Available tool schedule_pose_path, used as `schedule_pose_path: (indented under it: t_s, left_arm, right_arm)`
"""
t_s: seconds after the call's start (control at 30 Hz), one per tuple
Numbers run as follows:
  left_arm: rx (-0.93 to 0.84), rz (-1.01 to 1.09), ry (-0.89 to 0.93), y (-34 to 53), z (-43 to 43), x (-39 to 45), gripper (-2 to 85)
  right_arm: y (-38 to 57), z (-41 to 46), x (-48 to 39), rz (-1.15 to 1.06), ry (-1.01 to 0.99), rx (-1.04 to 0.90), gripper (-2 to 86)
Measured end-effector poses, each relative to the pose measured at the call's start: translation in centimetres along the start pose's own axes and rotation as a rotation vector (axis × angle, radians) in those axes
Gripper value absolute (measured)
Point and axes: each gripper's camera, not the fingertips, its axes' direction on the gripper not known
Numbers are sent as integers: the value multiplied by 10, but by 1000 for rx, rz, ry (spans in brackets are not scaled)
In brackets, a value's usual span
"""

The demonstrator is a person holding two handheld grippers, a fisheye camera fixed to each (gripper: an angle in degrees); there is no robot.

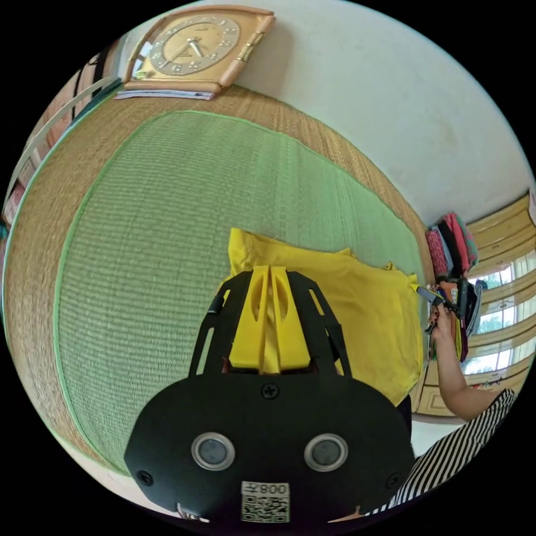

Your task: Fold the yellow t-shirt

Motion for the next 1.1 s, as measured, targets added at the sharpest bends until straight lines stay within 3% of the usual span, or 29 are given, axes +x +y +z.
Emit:
schedule_pose_path:
  t_s: [0.17,0.53,0.73,1.1]
  left_arm:
    - [37,11,49,41,-40,-16,13]
    - [-130,-187,140,202,-76,-81,75]
    - [-171,-189,192,224,-63,-91,42]
    - [-127,-156,173,241,-69,-96,23]
  right_arm:
    - [26,-39,5,-25,-58,37,1]
    - [200,-77,46,137,-267,-96,11]
    - [255,-77,67,273,-373,-73,37]
    - [257,-55,70,298,-344,-53,58]
